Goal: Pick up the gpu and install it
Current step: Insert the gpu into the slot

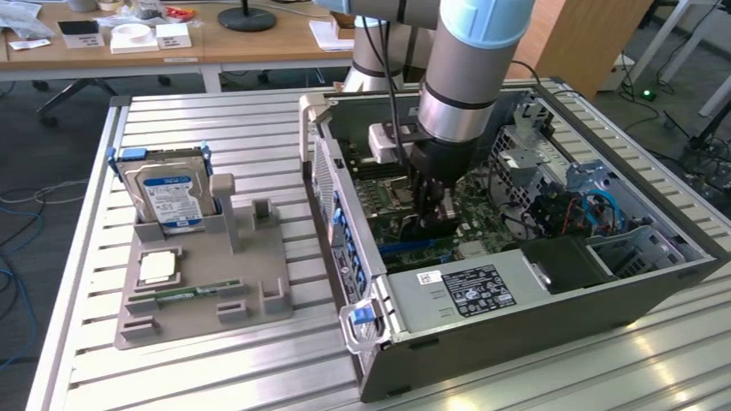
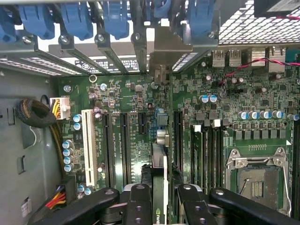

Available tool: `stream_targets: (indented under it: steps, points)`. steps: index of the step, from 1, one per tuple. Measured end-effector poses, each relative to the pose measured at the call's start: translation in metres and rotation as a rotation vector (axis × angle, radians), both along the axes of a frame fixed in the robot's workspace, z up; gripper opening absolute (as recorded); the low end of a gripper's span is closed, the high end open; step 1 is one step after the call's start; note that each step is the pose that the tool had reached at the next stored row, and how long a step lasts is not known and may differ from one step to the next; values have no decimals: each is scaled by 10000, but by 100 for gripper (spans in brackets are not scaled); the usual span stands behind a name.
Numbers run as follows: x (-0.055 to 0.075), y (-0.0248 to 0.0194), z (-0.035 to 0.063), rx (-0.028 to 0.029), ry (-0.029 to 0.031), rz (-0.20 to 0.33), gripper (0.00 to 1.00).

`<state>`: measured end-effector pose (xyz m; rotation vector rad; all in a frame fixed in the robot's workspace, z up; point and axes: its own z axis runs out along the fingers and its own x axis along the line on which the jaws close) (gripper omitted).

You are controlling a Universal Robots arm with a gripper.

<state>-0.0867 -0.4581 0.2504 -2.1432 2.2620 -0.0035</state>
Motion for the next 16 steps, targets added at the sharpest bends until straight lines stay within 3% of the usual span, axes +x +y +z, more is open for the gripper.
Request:
stream_targets:
  steps: [16]
  points:
    - [-13,2,-16,2,-11,0,26]
